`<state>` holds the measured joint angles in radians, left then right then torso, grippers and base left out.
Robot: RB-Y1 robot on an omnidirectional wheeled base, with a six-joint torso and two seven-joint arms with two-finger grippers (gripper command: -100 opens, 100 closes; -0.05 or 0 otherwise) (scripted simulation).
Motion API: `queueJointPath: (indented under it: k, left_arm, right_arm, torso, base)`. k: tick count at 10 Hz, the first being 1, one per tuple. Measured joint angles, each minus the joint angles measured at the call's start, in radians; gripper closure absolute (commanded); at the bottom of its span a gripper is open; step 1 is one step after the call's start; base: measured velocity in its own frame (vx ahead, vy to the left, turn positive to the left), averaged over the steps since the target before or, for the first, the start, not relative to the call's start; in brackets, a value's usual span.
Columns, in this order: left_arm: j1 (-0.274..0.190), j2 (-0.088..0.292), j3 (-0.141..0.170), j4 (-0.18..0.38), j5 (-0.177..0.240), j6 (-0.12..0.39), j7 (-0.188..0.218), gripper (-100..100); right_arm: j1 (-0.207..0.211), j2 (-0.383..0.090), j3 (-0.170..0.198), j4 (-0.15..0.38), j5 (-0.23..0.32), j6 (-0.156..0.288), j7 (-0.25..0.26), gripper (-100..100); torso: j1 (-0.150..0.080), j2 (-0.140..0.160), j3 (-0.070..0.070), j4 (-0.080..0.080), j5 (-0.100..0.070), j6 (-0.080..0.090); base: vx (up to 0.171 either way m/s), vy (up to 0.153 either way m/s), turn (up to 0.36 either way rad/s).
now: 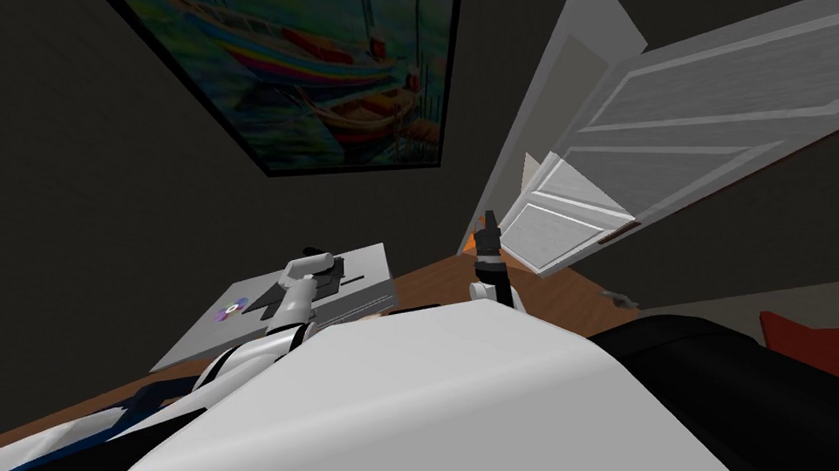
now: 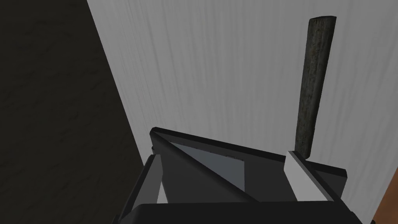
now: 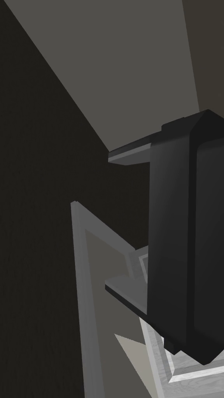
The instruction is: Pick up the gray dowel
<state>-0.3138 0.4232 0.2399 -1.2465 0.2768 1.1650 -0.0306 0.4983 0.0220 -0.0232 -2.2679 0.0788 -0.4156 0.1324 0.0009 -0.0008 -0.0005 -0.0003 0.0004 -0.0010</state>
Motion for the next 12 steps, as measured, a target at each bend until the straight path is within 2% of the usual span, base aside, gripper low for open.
queueJointPath:
  k: [1,2,3,5,7,10,11,12]
  left_arm:
    - [0.003,0.002,0.006,0.002,0.007,0.023,0.002,-100]
    - [-0.003,0.001,0.011,0.025,0.012,0.048,0.006,-100]
    - [-0.027,0.002,0.017,0.077,0.02,0.071,0.009,-100]
    - [-0.024,-0.011,0.021,0.101,0.02,0.105,0.024,-100]
    - [-0.037,-0.013,0.034,0.158,0.033,0.152,0.035,-100]
    - [-0.046,-0.022,0.045,0.207,0.041,0.206,0.053,-100]
    - [-0.045,-0.022,0.045,0.207,0.042,0.21,0.055,0]
    - [-0.045,-0.022,0.045,0.207,0.042,0.21,0.055,-100]
  right_arm:
    - [0.0,0.0,0.0,0.0,0.0,0.0,0.0,0]
    - [0.0,0.0,0.0,0.0,0.0,0.0,0.0,0]
    - [0.0,0.0,0.0,0.0,0.0,0.0,0.0,0]
    - [0.0,0.0,0.0,0.0,0.0,0.0,0.0,0]
    - [0.0,0.0,0.0,0.0,0.0,0.0,0.0,0]
    - [0.0,0.0,0.0,0.0,0.0,0.0,0.0,0]
    - [0.0,0.0,0.0,0.0,0.0,0.0,0.0,0]
    - [0.0,0.0,0.0,0.0,0.0,0.0,0.0,0]
  torso:
    - [0.0,0.0,0.0,0.0,0.0,0.0]
    - [0.0,0.0,0.0,0.0,0.0,0.0]
    - [0.0,0.0,0.0,0.0,0.0,0.0]
    - [0.0,0.0,0.0,0.0,0.0,0.0]
    - [0.0,0.0,0.0,0.0,0.0,0.0]
    - [0.0,0.0,0.0,0.0,0.0,0.0]
    - [-0.001,0.0,0.0,0.0,0.0,-0.001]
    - [-0.001,0.0,0.0,0.0,0.0,0.0]
  base:
    - [0.006,0.018,-0.086]
    - [0.006,0.028,-0.129]
    - [0.004,0.023,-0.059]
    - [0.004,0.019,-0.097]
    - [0.004,0.022,-0.093]
    - [0.004,0.014,-0.046]
    - [0.0,0.0,0.0]
    - [0.014,0.012,-0.005]
